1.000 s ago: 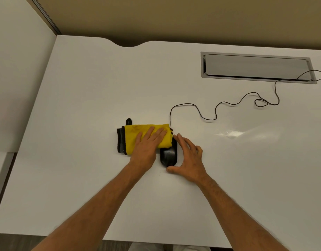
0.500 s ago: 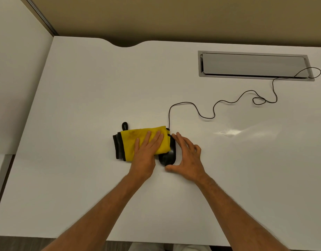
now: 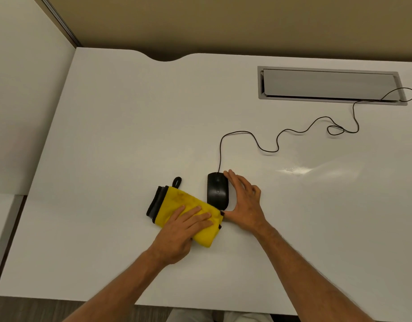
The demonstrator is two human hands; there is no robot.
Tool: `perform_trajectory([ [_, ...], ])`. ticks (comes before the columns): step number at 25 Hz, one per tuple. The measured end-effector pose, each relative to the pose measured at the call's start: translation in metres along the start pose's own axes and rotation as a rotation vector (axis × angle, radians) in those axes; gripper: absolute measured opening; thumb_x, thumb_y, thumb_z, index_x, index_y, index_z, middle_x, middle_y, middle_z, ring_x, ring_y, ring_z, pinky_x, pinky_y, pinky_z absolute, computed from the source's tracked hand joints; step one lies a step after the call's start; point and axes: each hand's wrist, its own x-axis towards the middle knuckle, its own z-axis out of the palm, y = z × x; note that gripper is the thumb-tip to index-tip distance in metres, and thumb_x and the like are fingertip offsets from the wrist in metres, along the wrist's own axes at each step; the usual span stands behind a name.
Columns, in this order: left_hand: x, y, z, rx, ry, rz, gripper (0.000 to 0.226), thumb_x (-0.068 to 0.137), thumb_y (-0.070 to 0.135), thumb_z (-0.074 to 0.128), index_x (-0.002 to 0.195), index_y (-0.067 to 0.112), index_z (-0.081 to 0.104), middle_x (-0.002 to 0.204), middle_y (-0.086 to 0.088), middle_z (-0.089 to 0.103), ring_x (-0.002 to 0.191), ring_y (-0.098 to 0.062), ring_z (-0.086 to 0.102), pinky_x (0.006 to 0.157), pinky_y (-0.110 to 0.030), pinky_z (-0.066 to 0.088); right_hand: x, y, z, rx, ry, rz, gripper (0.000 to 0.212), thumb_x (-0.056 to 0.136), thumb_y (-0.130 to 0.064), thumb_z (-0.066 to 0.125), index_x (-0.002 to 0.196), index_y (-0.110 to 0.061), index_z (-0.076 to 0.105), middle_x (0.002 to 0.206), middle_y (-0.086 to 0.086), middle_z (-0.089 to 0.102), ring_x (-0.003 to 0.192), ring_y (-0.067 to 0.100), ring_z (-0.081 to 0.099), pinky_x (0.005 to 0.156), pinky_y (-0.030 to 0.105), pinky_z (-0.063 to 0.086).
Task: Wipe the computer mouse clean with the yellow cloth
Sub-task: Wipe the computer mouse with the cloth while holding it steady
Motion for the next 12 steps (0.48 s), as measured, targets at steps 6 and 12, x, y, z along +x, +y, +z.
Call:
perform_trajectory([
  [6, 0.037, 0.0, -0.015, -0.266, 0.45, -0.292, 0.059, 0.087, -0.009, 0.043, 0.143, 0.009, 0.049, 0.149, -0.015, 0.048, 0.14, -0.033, 0.043, 0.112, -0.053, 0.035, 0.001, 0.001, 0.001, -0.025, 0.008, 0.002, 0.123, 0.054, -0.075, 0.071, 0.154, -0.038, 0.013, 0.156, -0.007, 0.031, 0.143, 0.013, 0.023, 0.112, 0.037, 0.011],
  [12, 0.046, 0.022, 0.019, 0.06, 0.136, -0.206, 0.091, 0.071, -0.021, 0.062, 0.151, 0.016, 0.04, 0.159, -0.003, 0.032, 0.147, -0.032, 0.027, 0.114, -0.061, 0.029, 0.001, 0.002, 0.001, -0.027, 0.041, -0.046, 0.098, 0.075, -0.067, 0.065, 0.154, -0.034, 0.019, 0.159, -0.008, 0.028, 0.144, 0.011, 0.022, 0.114, 0.04, 0.013],
])
